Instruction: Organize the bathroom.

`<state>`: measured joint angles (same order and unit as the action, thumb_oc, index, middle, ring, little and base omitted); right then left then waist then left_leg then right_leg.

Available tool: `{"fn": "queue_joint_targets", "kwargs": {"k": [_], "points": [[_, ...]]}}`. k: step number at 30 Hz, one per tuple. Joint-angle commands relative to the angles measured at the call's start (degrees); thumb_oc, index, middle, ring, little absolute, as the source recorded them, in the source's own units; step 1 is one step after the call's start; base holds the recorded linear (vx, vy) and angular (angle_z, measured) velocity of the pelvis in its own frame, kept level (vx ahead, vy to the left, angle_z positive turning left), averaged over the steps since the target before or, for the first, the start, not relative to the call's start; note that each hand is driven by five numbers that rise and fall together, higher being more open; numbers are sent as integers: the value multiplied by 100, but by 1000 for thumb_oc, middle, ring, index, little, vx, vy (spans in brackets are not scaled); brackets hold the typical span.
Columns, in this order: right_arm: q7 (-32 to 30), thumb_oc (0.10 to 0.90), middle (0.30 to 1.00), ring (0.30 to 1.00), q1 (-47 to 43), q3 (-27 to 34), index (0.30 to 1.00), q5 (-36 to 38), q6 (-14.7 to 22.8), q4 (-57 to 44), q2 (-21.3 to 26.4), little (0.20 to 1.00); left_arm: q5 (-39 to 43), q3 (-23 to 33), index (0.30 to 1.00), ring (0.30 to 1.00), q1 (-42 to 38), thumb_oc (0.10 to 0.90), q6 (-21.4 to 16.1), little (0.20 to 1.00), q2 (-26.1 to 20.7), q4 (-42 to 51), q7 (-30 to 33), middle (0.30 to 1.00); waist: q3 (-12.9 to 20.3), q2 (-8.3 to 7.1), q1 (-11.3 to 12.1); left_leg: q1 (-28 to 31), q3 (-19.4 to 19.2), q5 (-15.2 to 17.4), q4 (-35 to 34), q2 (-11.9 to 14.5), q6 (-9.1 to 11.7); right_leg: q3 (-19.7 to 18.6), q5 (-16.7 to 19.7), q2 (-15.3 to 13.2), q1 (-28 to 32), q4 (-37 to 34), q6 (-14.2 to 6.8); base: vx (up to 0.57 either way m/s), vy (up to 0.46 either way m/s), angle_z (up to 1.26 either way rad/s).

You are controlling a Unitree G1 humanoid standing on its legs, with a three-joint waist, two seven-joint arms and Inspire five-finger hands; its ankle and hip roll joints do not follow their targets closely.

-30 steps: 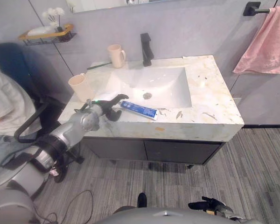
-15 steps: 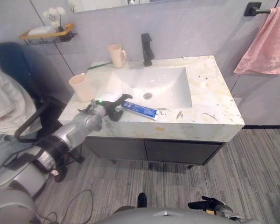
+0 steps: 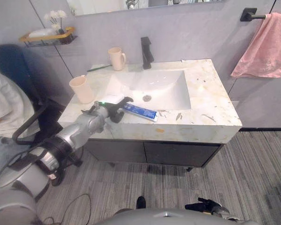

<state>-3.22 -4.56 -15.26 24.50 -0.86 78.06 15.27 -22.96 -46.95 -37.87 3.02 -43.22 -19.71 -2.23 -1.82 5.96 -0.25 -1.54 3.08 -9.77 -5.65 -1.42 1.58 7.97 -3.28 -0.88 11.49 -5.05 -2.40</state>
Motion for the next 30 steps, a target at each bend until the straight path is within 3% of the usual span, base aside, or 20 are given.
{"fn": "queue_joint_targets", "kwargs": {"k": [1, 15, 23, 30], "points": [[-74, 800, 900, 900, -211, -65, 900, -26, 83, -73, 60, 900, -190, 51, 300, 300, -753, 400, -132, 300, 293, -511, -74, 300, -125, -121, -64, 274, -97, 505, 65, -172, -96, 114, 502, -49, -538, 5, -140, 0, 0, 0], [-110, 800, 900, 900, -131, -38, 900, -46, 123, -80, 80, 900, -187, 71, 300, 300, -657, 400, 20, 300, 369, -607, -57, 300, -167, -119, -112, 268, -135, 510, 65, -148, -100, 105, 512, -63, -568, 5, -144, 9, 4, -4], [-133, 800, 900, 900, -197, -17, 900, -39, 140, -269, 180, 900, 272, 353, 300, 300, -564, 400, -98, 300, 152, -419, 299, 300, -184, -156, -7, 262, -63, 490, 65, -151, -85, 111, 507, -44, -550, 5, -112, -19, -1, 0], [-91, 800, 900, 900, -234, 9, 900, -35, 157, -222, 236, 900, 356, 512, 300, 300, -544, 400, -118, 300, -13, -247, 215, 300, -192, -188, 136, 169, -17, 413, 65, -131, -39, 173, 511, -18, -556, 5, -116, -37, -20, 4]]}}
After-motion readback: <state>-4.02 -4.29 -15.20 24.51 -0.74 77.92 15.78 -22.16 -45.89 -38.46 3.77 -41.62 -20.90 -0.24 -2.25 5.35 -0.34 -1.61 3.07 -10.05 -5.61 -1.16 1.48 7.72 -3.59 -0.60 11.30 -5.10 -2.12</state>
